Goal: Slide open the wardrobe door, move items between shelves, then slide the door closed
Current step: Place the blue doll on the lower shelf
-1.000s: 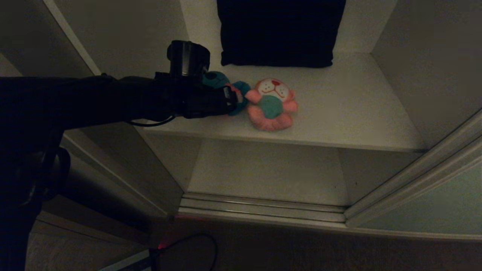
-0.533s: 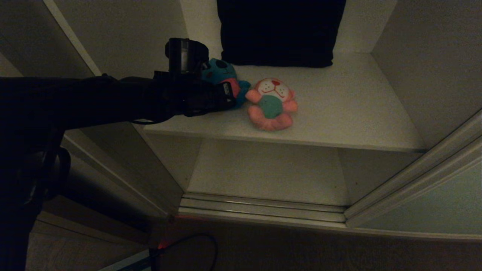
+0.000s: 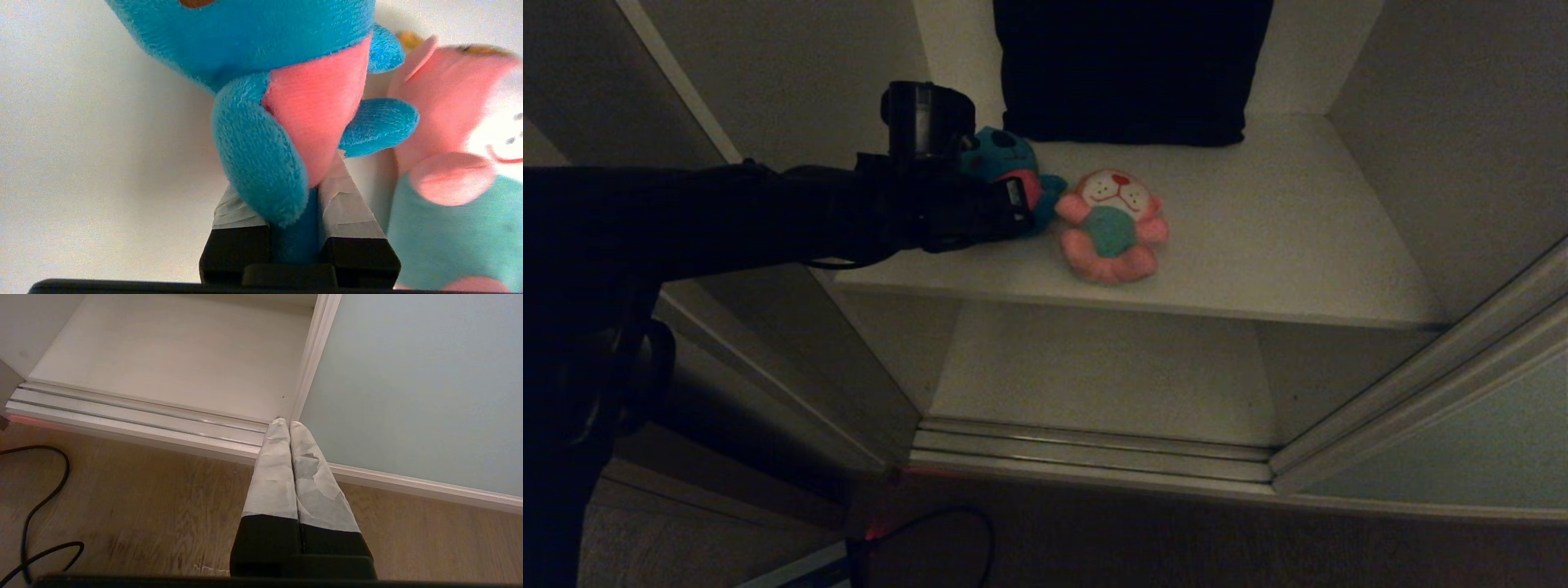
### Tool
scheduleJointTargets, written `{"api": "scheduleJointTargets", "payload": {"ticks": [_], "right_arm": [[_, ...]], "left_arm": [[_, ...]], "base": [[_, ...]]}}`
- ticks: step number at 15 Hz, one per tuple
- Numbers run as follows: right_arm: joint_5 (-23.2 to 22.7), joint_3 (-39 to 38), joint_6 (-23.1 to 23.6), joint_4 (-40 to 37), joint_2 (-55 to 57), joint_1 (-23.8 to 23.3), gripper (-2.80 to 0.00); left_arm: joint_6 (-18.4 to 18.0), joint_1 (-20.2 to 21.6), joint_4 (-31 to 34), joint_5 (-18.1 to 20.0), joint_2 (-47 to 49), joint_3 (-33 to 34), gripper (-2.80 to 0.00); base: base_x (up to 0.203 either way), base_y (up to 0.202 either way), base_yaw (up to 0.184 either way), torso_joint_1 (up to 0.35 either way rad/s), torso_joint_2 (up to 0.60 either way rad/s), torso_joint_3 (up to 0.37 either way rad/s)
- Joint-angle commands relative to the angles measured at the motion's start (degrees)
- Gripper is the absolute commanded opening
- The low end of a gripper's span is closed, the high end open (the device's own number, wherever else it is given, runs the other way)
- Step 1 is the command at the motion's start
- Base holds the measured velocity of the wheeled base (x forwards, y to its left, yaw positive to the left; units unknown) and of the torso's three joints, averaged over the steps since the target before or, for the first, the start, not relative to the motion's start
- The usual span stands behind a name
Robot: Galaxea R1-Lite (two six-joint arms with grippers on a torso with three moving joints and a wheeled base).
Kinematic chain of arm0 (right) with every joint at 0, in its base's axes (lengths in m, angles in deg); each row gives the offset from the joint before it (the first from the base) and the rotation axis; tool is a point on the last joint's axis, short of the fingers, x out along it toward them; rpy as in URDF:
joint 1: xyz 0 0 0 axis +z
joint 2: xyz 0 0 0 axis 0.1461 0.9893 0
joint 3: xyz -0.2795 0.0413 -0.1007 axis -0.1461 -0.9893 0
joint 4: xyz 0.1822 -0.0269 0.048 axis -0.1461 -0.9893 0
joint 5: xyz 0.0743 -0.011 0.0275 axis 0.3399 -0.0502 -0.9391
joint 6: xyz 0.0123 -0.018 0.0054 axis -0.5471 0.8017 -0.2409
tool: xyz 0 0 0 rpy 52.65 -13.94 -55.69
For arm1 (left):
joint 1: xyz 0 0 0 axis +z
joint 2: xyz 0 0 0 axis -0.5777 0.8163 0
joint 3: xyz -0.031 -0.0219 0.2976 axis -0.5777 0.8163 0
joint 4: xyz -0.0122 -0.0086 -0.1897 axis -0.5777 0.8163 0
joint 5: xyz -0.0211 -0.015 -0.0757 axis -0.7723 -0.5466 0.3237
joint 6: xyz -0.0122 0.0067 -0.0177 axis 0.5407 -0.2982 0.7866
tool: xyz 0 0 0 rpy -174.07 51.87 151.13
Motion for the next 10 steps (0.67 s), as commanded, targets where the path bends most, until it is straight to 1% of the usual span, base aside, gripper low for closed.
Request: {"api": "scheduleJointTargets", "payload": {"ticks": [1,3,8,10], "right_arm": [[0.0,-0.2,0.0,0.0,0.1,0.0,-2.80],[0.0,-0.2,0.0,0.0,0.1,0.0,-2.80],[0.0,-0.2,0.0,0.0,0.1,0.0,-2.80],[0.0,-0.2,0.0,0.0,0.1,0.0,-2.80]], "left_arm": [[-1.1,0.0,0.1,-0.3,-2.8,0.1,-2.80],[-3.7,0.0,0.1,-1.0,-4.7,0.3,-2.80],[-4.4,-1.5,0.9,-1.5,-13.2,1.7,-2.80],[-6.0,-2.0,3.4,-1.9,-17.5,3.2,-2.80]], "base": [[0.000,0.000,0.000,0.000,0.00,0.000],[0.000,0.000,0.000,0.000,0.00,0.000],[0.000,0.000,0.000,0.000,0.00,0.000],[0.000,0.000,0.000,0.000,0.00,0.000]]}}
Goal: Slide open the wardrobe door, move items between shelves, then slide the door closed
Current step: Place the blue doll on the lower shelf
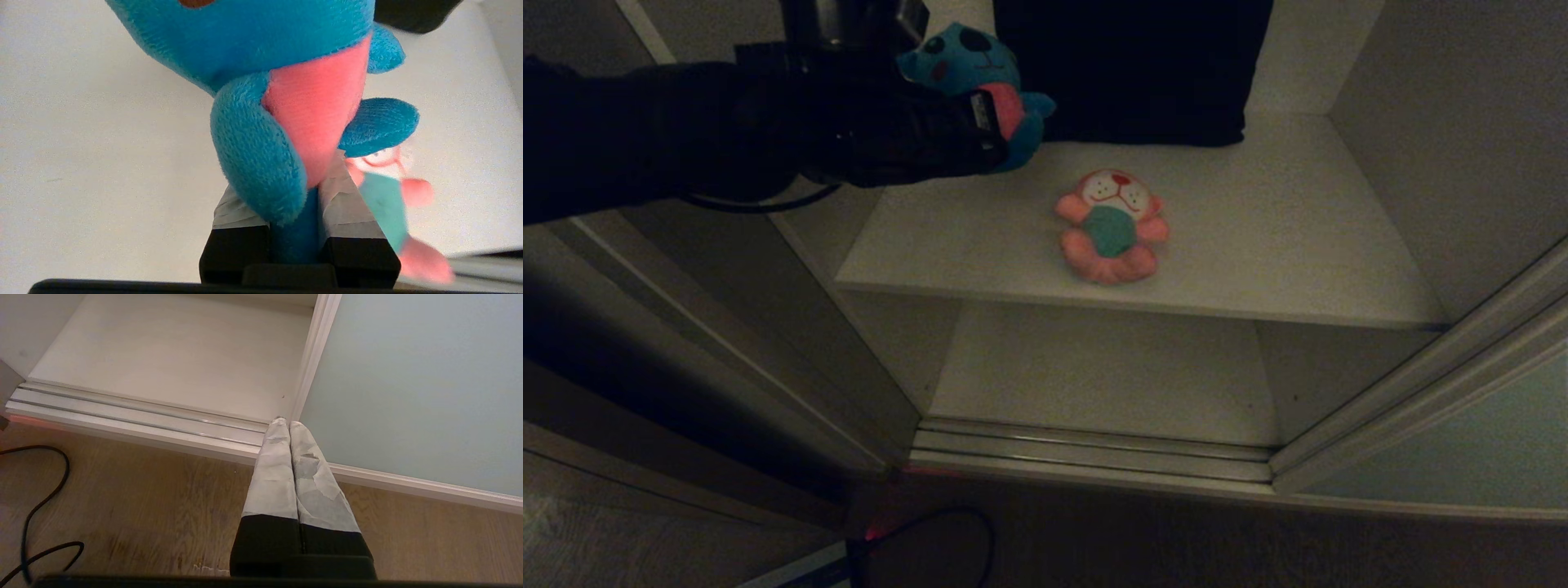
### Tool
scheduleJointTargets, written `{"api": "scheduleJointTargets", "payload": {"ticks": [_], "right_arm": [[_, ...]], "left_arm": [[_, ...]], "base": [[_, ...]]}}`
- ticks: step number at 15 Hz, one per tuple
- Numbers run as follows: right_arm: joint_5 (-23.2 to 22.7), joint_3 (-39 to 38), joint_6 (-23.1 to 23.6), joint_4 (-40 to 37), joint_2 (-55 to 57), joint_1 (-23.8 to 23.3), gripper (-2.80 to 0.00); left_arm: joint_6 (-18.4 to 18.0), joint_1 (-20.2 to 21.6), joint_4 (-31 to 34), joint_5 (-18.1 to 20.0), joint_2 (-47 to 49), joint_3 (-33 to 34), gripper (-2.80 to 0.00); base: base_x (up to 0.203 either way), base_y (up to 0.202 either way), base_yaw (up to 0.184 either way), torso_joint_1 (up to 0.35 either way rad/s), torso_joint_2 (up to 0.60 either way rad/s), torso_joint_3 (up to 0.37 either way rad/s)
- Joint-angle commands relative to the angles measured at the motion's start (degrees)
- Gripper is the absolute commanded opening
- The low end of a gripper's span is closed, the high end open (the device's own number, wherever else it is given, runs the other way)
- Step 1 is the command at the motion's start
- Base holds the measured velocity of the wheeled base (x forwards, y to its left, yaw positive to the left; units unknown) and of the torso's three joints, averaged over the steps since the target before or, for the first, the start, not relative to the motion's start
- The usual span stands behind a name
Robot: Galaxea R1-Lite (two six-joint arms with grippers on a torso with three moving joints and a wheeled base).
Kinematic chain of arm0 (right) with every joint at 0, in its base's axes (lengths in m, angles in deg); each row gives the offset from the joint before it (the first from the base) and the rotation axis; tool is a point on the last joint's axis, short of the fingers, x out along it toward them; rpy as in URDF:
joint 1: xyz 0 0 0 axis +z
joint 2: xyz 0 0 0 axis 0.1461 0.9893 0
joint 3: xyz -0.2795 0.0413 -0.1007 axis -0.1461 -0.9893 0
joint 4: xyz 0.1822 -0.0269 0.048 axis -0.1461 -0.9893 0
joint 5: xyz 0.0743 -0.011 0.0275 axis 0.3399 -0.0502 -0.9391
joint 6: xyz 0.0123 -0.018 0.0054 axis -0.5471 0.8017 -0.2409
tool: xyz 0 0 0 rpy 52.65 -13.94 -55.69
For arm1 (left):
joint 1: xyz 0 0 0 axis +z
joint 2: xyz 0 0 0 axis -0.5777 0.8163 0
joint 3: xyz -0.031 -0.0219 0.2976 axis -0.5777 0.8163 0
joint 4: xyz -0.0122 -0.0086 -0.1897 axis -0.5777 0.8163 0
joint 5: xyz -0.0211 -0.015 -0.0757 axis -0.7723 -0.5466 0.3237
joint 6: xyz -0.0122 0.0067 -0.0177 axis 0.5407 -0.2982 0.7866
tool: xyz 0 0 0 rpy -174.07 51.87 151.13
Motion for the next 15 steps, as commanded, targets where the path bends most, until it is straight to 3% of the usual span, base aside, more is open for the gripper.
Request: {"api": "scheduleJointTargets", "payload": {"ticks": [1,6,9,15], "right_arm": [[0.0,-0.3,0.1,0.0,0.1,0.0,-2.80],[0.0,-0.2,0.1,0.0,0.1,0.0,-2.80],[0.0,-0.3,0.1,0.0,0.1,0.0,-2.80],[0.0,-0.2,0.1,0.0,0.1,0.0,-2.80]], "left_arm": [[-1.2,-0.7,2.3,-0.3,-7.1,1.8,-2.80],[-6.3,-1.0,6.0,0.1,-20.7,9.5,-2.80],[-9.8,-1.0,7.9,0.5,-31.9,18.0,-2.80],[-11.8,-0.4,14.9,1.7,-55.4,38.2,-2.80]], "base": [[0.000,0.000,0.000,0.000,0.00,0.000],[0.000,0.000,0.000,0.000,0.00,0.000],[0.000,0.000,0.000,0.000,0.00,0.000],[0.000,0.000,0.000,0.000,0.00,0.000]]}}
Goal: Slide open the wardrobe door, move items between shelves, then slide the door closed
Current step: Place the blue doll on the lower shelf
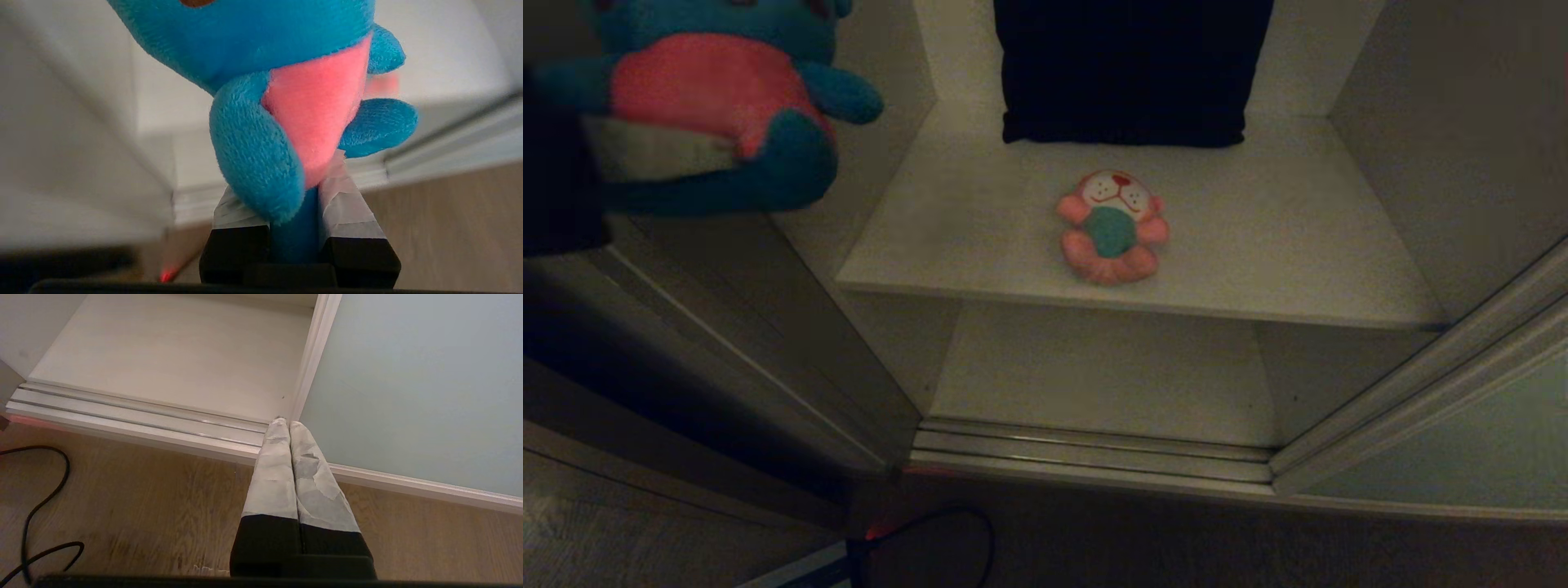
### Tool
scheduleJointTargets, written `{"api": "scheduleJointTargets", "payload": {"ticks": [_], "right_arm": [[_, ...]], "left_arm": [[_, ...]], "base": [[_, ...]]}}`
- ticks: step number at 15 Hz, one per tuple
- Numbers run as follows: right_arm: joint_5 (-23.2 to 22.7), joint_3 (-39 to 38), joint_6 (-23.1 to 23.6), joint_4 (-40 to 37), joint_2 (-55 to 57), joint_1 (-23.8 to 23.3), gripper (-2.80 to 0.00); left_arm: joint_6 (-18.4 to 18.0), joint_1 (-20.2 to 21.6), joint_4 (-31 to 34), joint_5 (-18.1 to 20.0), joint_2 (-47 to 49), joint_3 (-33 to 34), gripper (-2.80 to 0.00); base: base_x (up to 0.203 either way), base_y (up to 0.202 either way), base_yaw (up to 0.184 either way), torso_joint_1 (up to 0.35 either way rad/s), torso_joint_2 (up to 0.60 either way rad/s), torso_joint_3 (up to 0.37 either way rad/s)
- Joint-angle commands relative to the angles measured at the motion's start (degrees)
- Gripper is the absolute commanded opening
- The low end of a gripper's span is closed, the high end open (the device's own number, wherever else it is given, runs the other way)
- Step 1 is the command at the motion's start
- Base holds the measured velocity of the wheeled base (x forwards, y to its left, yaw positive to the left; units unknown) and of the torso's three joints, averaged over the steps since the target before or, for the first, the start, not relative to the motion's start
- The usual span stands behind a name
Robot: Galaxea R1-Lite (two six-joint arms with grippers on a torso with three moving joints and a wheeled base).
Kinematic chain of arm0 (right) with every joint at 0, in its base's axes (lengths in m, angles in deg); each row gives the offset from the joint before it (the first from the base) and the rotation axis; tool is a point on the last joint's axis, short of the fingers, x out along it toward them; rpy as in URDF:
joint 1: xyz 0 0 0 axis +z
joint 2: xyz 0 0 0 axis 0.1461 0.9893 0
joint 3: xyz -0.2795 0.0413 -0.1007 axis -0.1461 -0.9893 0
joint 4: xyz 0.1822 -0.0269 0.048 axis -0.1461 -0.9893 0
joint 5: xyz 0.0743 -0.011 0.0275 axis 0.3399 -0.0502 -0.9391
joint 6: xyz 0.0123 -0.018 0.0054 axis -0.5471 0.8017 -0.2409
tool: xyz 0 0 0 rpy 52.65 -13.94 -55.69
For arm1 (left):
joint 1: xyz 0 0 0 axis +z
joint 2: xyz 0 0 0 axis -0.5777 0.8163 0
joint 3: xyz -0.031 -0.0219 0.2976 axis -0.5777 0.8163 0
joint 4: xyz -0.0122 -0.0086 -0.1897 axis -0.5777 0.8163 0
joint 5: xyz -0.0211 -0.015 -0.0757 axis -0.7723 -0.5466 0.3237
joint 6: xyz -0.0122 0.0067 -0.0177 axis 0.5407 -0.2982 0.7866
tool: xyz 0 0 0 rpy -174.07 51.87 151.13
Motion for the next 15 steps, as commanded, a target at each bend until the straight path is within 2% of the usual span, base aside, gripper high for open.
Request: {"api": "scheduleJointTargets", "payload": {"ticks": [1,3,5,8,10,15], "right_arm": [[0.0,-0.2,0.0,0.0,0.1,0.0,-2.80],[0.0,-0.2,0.0,0.0,0.1,0.0,-2.80],[0.0,-0.2,0.0,0.0,0.1,0.0,-2.80],[0.0,-0.2,0.0,0.0,0.1,0.0,-2.80],[0.0,-0.2,0.0,0.0,0.1,0.0,-2.80],[0.0,-0.2,0.0,0.0,0.1,0.0,-2.80]], "left_arm": [[-0.6,1.5,2.0,0.2,-13.3,8.0,-2.80],[-1.3,6.2,3.1,2.1,-20.2,14.3,-2.80],[-1.6,15.2,3.9,6.9,-26.4,19.9,-2.80],[-1.7,23.1,5.5,12.2,-37.5,29.9,-2.80],[-1.8,25.1,5.8,13.1,-43.9,37.8,-2.80],[-2.1,26.3,5.8,12.9,-55.6,53.6,-2.80]], "base": [[0.000,0.000,0.000,0.000,0.00,0.000],[0.000,0.000,0.000,0.000,0.00,0.000],[0.000,0.000,0.000,0.000,0.00,0.000],[0.000,0.000,0.000,0.000,0.00,0.000],[0.000,0.000,0.000,0.000,0.00,0.000],[0.000,0.000,0.000,0.000,0.00,0.000]]}}
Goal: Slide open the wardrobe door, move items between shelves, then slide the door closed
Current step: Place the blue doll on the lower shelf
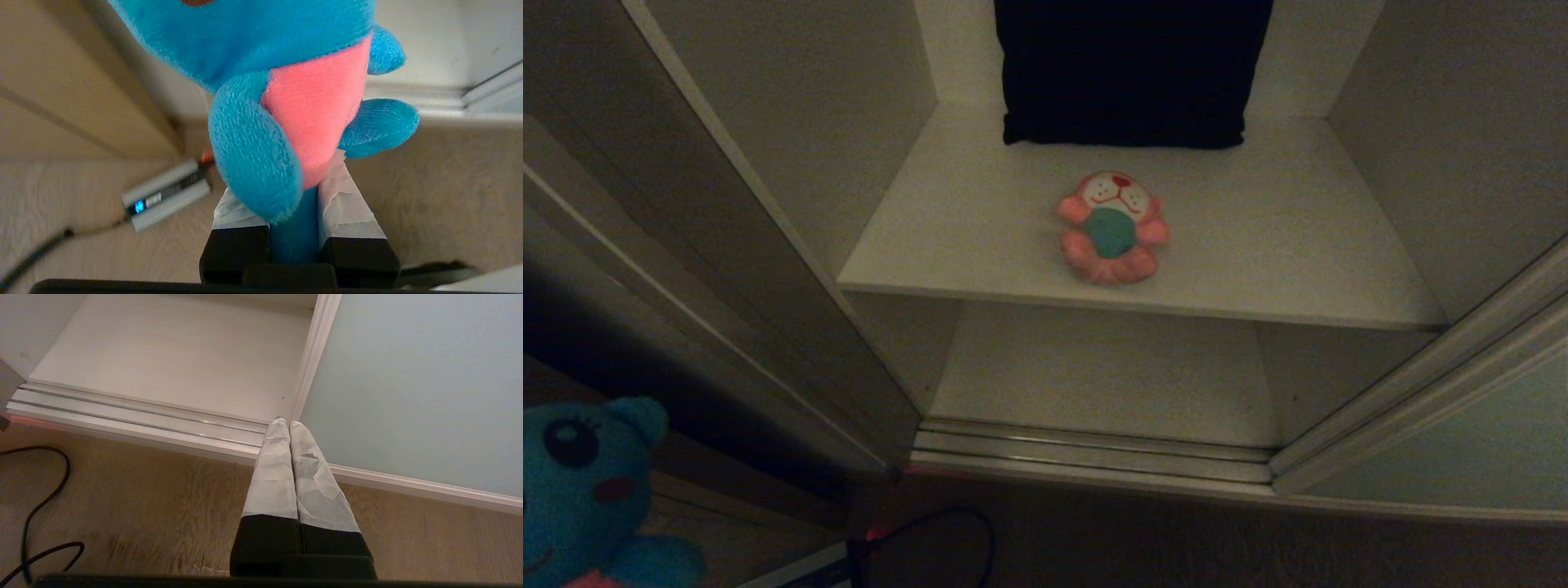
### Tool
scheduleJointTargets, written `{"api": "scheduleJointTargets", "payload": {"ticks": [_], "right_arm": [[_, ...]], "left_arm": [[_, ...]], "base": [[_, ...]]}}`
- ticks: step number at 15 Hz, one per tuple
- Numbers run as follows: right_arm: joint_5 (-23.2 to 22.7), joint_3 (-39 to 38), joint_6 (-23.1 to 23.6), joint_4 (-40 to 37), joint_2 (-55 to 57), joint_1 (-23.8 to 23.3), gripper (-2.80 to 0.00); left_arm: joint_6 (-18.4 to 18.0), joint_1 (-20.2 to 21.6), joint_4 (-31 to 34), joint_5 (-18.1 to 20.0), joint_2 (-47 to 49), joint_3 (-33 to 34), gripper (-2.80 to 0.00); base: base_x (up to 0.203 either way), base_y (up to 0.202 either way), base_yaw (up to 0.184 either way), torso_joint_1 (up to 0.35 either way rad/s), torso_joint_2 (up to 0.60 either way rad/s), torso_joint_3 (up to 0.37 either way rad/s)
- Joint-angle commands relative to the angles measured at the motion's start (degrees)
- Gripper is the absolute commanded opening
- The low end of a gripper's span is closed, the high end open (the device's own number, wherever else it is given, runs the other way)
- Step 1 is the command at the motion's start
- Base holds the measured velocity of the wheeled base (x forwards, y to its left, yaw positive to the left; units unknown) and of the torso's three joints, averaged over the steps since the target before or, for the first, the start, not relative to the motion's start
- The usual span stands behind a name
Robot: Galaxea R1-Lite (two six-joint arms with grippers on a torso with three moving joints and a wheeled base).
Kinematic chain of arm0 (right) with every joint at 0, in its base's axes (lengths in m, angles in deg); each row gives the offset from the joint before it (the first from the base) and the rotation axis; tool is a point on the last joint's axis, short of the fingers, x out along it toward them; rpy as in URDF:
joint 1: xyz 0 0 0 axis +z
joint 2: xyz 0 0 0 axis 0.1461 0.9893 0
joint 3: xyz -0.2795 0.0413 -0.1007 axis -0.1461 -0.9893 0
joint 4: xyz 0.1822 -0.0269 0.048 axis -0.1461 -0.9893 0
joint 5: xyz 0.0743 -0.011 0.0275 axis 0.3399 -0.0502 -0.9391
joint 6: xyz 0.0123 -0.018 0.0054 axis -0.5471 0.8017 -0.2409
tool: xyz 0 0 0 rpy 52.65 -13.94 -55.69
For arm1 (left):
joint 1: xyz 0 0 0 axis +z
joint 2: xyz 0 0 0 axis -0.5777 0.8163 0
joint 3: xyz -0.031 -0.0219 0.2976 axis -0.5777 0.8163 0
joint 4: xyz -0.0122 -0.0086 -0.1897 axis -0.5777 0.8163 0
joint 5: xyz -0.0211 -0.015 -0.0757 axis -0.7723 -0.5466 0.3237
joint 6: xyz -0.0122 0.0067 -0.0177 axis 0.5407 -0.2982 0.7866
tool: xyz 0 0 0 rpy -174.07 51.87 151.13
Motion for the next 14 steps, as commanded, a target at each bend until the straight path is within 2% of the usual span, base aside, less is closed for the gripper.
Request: {"api": "scheduleJointTargets", "payload": {"ticks": [1,3,4,6,7,14], "right_arm": [[-0.1,-0.2,0.0,0.0,0.1,0.0,-2.80],[-0.1,-0.2,0.0,0.0,0.1,0.0,-2.80],[-0.1,-0.2,0.0,0.0,0.1,0.0,-2.80],[-0.1,-0.2,0.0,0.0,0.1,0.0,-2.80],[-0.1,-0.2,0.0,0.0,0.1,0.0,-2.80],[-0.1,-0.2,0.0,0.0,0.1,0.0,-2.80]], "left_arm": [[-0.2,0.4,0.0,-0.1,-7.4,6.2,-2.80],[-2.5,0.4,-0.4,-0.6,-11.8,11.6,-2.80],[-3.6,0.4,-2.2,-2.1,-12.4,14.9,-2.80],[-4.2,0.4,-13.3,-5.6,-12.6,21.4,-2.80],[-4.2,0.4,-16.4,-6.4,-12.7,22.9,-2.80],[-4.1,0.4,-17.2,-7.3,-12.7,23.3,-2.80]], "base": [[0.000,0.000,0.000,0.000,0.00,0.000],[0.000,0.000,0.000,0.000,0.00,0.000],[0.000,0.000,0.000,0.000,0.00,0.000],[0.000,0.000,0.000,0.000,0.00,0.000],[0.000,0.000,0.000,0.000,0.00,0.000],[0.000,0.000,0.000,0.000,0.00,0.000]]}}
